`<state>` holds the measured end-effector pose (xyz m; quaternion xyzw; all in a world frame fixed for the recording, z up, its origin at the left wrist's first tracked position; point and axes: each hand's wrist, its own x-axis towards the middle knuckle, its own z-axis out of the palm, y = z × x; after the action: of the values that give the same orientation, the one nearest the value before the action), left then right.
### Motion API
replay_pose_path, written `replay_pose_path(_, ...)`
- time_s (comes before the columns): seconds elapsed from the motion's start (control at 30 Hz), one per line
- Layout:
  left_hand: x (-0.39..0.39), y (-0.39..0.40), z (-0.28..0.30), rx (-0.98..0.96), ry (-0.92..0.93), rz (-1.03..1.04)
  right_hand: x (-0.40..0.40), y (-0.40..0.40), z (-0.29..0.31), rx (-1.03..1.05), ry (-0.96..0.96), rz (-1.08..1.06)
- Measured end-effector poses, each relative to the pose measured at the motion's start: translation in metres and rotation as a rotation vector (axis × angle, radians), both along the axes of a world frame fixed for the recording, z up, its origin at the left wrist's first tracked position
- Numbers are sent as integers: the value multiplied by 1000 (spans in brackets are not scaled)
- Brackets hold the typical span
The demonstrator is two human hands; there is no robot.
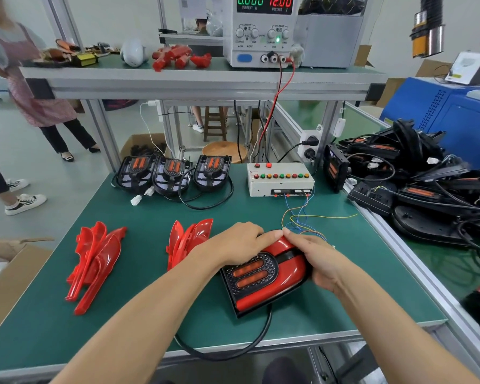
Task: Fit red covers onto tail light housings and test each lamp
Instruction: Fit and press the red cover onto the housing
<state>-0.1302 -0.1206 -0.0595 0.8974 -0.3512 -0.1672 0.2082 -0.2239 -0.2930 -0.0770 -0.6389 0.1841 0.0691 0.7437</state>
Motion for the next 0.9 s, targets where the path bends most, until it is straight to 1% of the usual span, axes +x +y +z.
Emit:
replay_pose_path(0.13,0,1,-2,10,25,22,-3,-4,3,23,-22,119)
replay_pose_path(0.17,0,1,-3,7,52,29,-3,-4,3,-4,-42,133)
replay_pose_path(0.23,0,2,-1,1,119,57,-6,-3,-1,-95,-103,95)
replay_pose_path(0.3,0,1,4,3,154,79,-10,-3,-4,-293,-194,30)
replay_pose_path(0.4,-2,0,8,-4,212,116,-19,-3,-11,-819,-384,5)
replay_pose_path(0.43,-2,-1,8,-7,229,129,-22,0,-12,-959,-433,-10)
replay_pose_path(0.57,-3,-1,12,7,290,163,-26,13,-14,-1308,-525,-73)
replay_pose_path(0.63,-4,1,14,-4,343,170,-27,18,-15,-1369,-531,-71)
replay_pose_path(0.73,-5,4,17,-19,426,152,-27,21,-15,-1359,-510,-80)
replay_pose_path(0.9,-4,10,21,-72,664,130,-28,21,-11,-1347,-581,-36)
